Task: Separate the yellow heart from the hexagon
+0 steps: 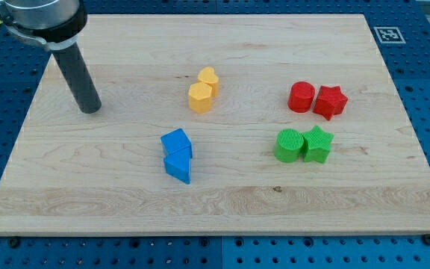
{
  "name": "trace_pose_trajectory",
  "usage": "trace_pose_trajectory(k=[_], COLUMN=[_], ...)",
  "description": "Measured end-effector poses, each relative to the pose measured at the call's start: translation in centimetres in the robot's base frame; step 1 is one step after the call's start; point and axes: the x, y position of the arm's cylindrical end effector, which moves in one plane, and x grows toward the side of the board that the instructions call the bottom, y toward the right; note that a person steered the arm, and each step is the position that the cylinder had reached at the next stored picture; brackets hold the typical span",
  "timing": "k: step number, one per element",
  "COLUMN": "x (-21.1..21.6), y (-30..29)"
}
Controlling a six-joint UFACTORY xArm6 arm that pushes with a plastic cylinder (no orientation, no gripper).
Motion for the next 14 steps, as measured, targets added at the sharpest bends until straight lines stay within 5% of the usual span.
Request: trace_pose_trajectory(k=[1,3,5,8,11,14], x=[0.0,1.7,3.3,-0.9,-8.5,-7.4], y=[0.0,12.9,15.1,22.2,22.9,22.7])
